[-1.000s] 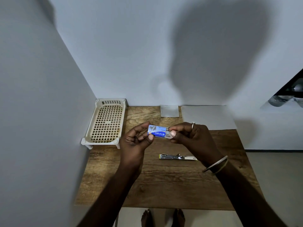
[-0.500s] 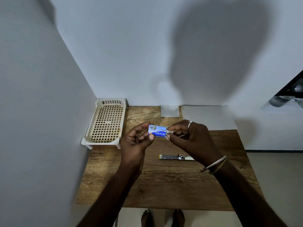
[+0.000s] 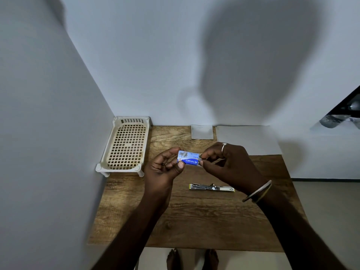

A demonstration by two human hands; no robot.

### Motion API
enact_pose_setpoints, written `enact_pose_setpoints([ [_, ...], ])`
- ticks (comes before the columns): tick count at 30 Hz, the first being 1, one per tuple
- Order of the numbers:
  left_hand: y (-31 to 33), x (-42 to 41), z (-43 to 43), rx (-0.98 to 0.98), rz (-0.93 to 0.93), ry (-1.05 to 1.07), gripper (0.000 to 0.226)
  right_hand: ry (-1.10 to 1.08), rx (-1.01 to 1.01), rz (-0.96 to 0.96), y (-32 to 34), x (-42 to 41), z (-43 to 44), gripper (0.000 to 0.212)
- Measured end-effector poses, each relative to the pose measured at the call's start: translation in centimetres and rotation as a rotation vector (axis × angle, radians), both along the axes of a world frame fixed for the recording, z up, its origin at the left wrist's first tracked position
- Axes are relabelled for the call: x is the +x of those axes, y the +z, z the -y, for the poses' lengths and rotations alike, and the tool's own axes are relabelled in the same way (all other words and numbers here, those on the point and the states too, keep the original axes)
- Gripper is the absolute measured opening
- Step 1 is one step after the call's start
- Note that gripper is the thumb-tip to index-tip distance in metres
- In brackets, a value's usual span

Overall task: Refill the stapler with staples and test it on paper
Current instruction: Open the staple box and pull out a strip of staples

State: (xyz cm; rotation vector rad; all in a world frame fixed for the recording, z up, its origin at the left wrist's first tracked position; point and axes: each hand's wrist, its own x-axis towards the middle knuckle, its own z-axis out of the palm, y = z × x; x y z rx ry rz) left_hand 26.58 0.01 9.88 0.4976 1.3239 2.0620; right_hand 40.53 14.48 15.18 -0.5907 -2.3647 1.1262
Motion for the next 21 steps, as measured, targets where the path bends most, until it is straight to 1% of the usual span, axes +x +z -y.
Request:
enact_pose_setpoints([
  [4, -0.07, 0.04, 0.01, -0.007, 0.001, 0.001, 0.041, 0.042, 0.142, 0.055, 0.13, -0.27, -0.23, 0.005],
  [8, -0.13, -0.03, 0.03, 0.0, 0.002, 0.002, 0.04, 0.084, 0.222, 0.06, 0.37, -0.18, -0.43, 0.007],
  [21, -0.42, 0.17, 0.02, 0.021, 0.03, -0.002, 0.039, 0.059, 0.162, 0.037, -0.05, 0.18, -0.18, 0.007],
])
